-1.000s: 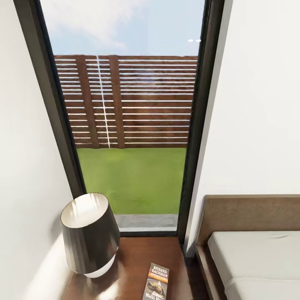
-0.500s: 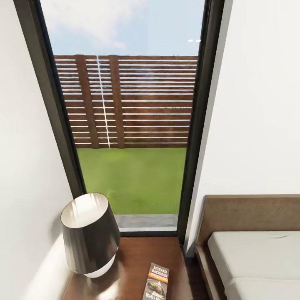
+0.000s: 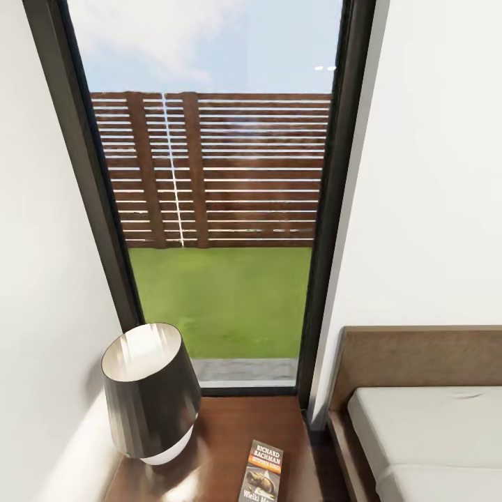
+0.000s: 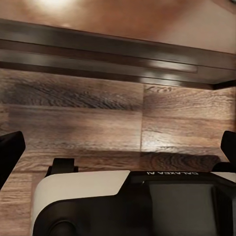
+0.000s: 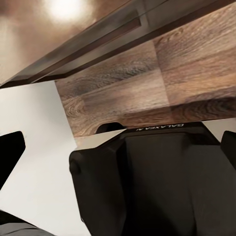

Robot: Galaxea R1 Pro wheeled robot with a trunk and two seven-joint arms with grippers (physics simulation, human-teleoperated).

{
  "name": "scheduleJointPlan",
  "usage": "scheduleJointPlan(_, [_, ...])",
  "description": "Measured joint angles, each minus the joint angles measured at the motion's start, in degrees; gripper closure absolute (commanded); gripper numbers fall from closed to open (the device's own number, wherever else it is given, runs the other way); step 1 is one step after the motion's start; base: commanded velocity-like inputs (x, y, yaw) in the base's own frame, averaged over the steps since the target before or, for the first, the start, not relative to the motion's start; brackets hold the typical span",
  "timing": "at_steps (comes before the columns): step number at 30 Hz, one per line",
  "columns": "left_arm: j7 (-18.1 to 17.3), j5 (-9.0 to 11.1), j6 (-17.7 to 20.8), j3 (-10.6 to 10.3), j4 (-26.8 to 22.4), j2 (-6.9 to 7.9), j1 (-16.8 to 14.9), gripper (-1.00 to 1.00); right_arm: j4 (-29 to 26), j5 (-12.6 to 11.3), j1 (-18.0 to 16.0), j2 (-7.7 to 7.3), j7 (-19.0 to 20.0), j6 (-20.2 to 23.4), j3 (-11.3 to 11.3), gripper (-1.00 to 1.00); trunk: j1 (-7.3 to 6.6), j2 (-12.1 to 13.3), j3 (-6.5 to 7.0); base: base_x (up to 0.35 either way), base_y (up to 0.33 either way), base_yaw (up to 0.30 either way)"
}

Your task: In the bedroom, move the book from the bed onto either nightstand, and place the two sandals side by side next to the bed.

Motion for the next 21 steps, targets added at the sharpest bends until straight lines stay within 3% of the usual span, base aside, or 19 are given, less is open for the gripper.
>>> scheduleJointPlan(21, [0.02,-0.01,0.0,0.0,0.01,0.0,0.0,-1.0,0.0,0.04,0.0,-0.09,0.0,0.0,0.0,-1.0,0.0,0.0,0.0,0.0,0.0,0.0])
